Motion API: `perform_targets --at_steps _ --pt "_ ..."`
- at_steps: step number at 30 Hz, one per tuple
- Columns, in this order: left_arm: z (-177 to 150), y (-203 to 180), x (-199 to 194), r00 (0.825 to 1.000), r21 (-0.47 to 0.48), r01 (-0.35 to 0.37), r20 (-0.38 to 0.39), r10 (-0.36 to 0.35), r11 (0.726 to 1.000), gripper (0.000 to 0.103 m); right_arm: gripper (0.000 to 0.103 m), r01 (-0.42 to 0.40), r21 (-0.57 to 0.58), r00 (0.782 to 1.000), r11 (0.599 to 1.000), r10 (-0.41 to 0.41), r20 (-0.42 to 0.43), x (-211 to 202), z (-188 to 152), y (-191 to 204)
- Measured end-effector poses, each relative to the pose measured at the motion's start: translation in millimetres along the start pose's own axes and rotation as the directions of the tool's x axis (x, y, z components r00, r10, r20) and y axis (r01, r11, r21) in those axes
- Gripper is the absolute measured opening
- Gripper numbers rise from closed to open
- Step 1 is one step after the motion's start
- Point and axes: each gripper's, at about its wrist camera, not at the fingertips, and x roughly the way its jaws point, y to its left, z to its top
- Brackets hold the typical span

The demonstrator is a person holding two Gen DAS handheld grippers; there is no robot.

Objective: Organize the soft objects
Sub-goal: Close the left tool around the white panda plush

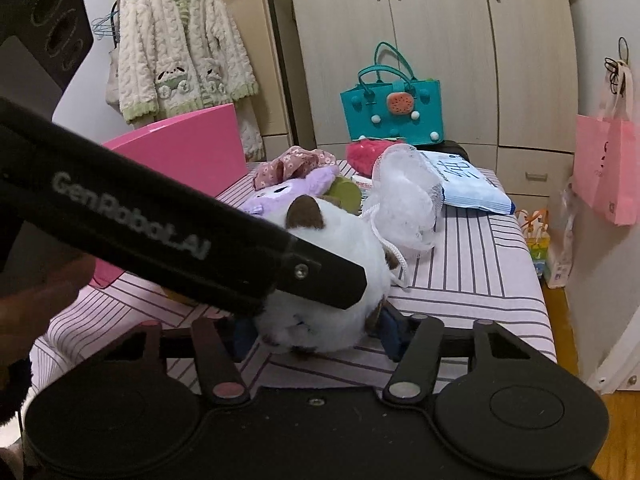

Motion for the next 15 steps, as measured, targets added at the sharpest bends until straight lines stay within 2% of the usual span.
perform_targets --at_steps 6,15 --pt "-1 0 -1 1.000 -0.020 0.012 -0.021 -0.012 1.000 0.065 0.062 0.007 0.006 1.000 1.000 -0.007 -0.013 -8 2 4" --pt "3 -3 -23 0.997 -0.013 0.076 -0.032 -0.077 0.997 0.065 0.062 0.031 -0.042 0.999 0.999 -0.032 -0.036 -34 18 19"
